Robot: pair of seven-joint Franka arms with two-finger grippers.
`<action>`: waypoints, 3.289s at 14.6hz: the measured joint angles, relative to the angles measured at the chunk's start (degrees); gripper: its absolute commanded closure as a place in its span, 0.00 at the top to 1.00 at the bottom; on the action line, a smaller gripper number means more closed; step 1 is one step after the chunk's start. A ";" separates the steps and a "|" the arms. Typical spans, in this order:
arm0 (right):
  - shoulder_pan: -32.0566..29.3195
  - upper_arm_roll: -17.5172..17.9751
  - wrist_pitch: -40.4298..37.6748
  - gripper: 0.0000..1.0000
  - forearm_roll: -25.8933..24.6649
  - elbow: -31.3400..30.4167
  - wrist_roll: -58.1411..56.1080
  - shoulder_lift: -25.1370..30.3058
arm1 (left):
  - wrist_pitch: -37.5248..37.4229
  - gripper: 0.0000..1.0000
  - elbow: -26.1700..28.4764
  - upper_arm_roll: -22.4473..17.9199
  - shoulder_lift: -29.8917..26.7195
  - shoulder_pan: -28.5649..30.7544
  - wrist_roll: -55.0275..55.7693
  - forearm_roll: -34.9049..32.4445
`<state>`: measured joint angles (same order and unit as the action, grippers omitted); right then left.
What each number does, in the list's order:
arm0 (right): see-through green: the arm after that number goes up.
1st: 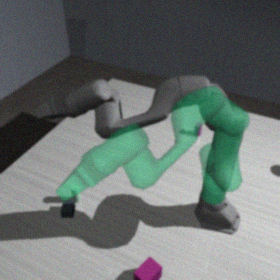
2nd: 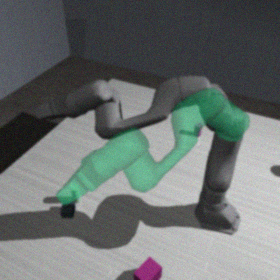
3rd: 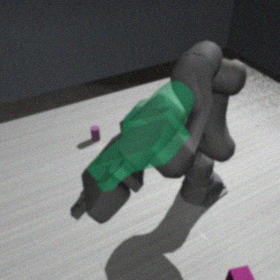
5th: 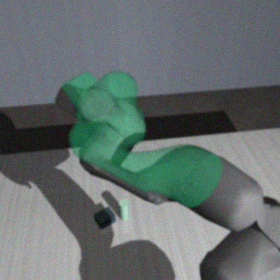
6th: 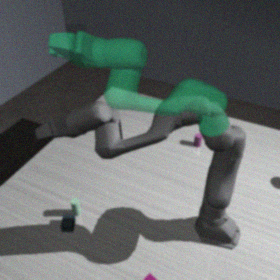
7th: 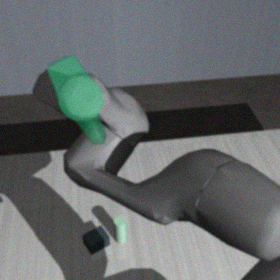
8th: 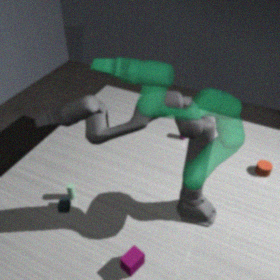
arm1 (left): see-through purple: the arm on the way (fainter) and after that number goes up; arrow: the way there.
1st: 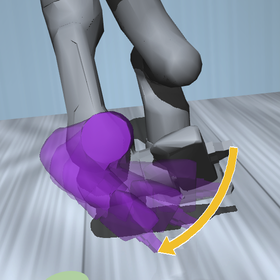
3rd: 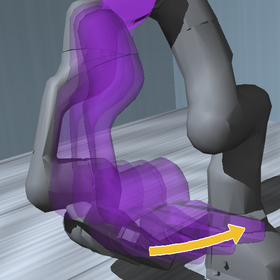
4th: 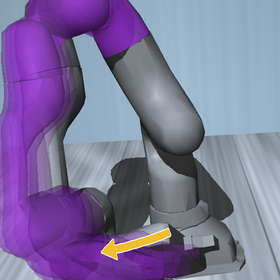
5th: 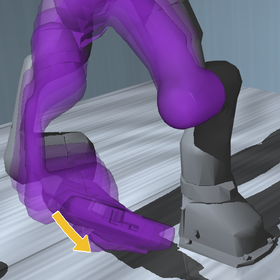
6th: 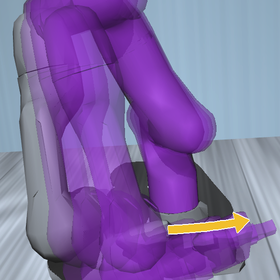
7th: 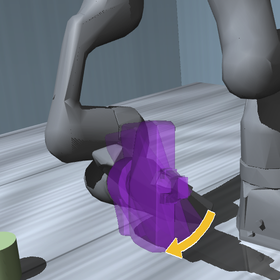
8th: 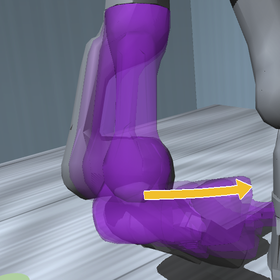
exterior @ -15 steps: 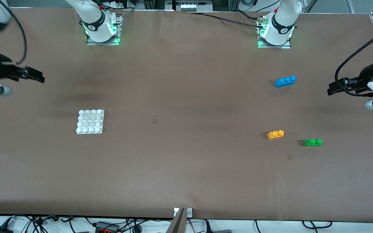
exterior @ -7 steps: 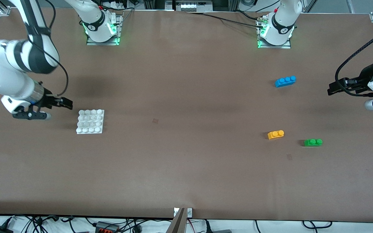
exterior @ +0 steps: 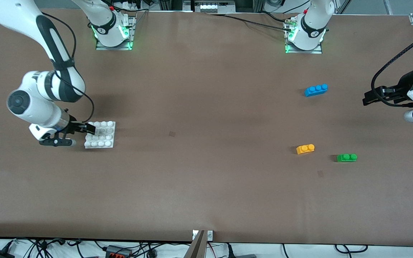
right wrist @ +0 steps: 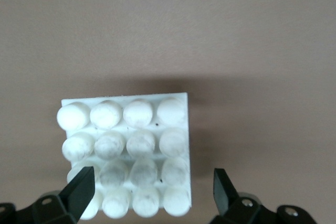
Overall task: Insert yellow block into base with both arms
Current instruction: 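Reach the right gripper down and grasp the white base plate, then slide the white base plate with the right gripper toward the table middle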
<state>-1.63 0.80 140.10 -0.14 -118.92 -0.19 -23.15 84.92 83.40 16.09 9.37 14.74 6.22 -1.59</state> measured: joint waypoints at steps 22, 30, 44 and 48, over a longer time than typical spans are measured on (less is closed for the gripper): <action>0.36 0.44 2.09 0.75 0.13 0.48 -0.15 -4.69 | -0.01 1.00 0.00 0.52 0.00 -0.51 0.00 0.00; 0.25 0.22 2.31 0.60 0.11 0.70 -0.20 -5.53 | -0.01 1.00 0.00 0.53 0.00 -0.50 0.00 0.00; 1.85 15.45 1.43 0.54 0.11 4.34 6.66 -8.89 | -0.10 1.00 0.00 2.23 0.00 -0.49 0.03 0.08; 11.08 16.52 1.33 0.54 0.12 12.25 17.33 -14.07 | -0.12 1.00 0.00 2.15 0.00 -0.40 0.02 0.08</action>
<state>9.45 17.32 141.43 -0.02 -106.67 17.14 -37.21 84.80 83.39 18.24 9.36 14.34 6.24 -1.51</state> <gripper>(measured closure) 0.357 0.000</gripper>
